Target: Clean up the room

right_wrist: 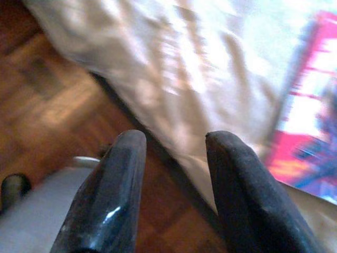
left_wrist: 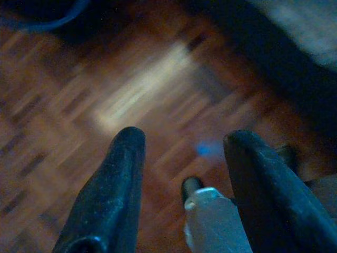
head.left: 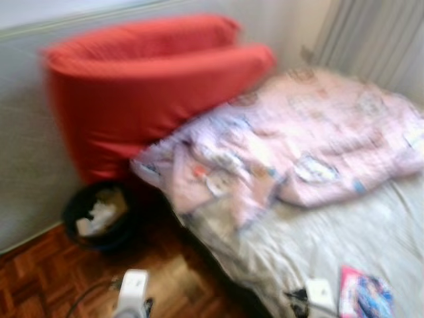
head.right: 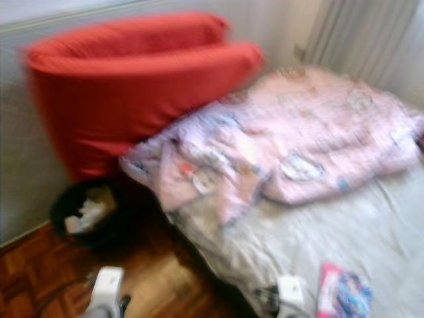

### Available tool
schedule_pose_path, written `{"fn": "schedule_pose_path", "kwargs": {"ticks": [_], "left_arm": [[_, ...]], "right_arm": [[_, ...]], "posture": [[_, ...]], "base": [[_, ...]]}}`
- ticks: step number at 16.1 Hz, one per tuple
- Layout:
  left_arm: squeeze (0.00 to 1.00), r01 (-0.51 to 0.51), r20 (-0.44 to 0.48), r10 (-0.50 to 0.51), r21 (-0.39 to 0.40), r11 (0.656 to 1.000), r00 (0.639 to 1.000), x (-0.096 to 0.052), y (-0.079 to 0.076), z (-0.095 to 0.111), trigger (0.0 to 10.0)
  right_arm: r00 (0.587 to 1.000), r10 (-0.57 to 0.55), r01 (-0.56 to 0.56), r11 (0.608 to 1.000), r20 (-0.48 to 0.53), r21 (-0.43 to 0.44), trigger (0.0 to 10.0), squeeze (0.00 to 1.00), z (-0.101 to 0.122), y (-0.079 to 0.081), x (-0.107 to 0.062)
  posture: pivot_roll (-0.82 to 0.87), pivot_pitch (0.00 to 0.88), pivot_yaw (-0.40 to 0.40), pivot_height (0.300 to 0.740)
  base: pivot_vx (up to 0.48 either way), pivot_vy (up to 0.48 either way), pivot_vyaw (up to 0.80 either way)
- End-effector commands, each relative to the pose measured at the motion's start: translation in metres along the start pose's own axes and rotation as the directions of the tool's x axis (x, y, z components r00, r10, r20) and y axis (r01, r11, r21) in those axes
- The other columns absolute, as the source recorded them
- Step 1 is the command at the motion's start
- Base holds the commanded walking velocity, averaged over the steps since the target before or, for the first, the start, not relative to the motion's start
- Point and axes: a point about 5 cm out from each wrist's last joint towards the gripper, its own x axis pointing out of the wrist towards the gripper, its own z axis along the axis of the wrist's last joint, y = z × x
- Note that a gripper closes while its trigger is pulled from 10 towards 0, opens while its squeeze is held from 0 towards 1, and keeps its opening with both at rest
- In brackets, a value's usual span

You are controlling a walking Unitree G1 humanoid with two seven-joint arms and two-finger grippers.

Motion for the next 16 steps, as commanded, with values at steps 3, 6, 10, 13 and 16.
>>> {"fn": "schedule_pose_path", "kwargs": {"ticks": [3,6,10,13,16], "left_arm": [[0.0,-0.006,-0.02,0.006,0.013,1.0,1.0,-0.001,0.005,-0.006,10.0],[0.0,-0.001,-0.023,0.001,0.017,1.0,1.0,-0.002,0.006,-0.007,10.0],[0.0,0.001,-0.038,0.0,0.018,1.0,0.999,-0.003,0.007,-0.011,10.0],[0.0,-0.002,-0.062,0.004,0.03,1.0,0.998,-0.005,0.013,-0.019,10.0],[0.0,-0.005,-0.075,0.009,0.044,0.999,0.997,-0.006,0.018,-0.021,10.0]], "right_arm": [[1.0,0.008,-0.008,1.0,-0.009,0.006,10.0,0.0,-0.003,0.003,0.0],[1.0,0.005,-0.005,1.0,-0.015,0.007,10.0,0.0,-0.006,0.002,-0.001],[1.0,0.009,-0.009,1.0,-0.019,0.003,10.0,0.0,-0.007,0.005,-0.001],[1.0,0.012,-0.012,1.0,-0.02,0.001,10.0,0.0,-0.007,0.007,-0.001],[1.0,0.014,-0.014,1.0,-0.019,0.007,10.0,0.0,-0.007,0.009,0.0]], "posture": [[0.03,0.012,-0.027,0.74],[0.03,0.0,-0.027,0.74],[0.03,0.0,-0.028,0.74],[0.04,0.0,-0.022,0.74],[0.04,0.0,-0.013,0.74]], "base": [[0.0,0.0,-0.78],[0.0,0.0,-0.78],[0.0,0.0,-0.78],[0.0,0.0,-0.78],[0.0,0.0,-0.78]]}}
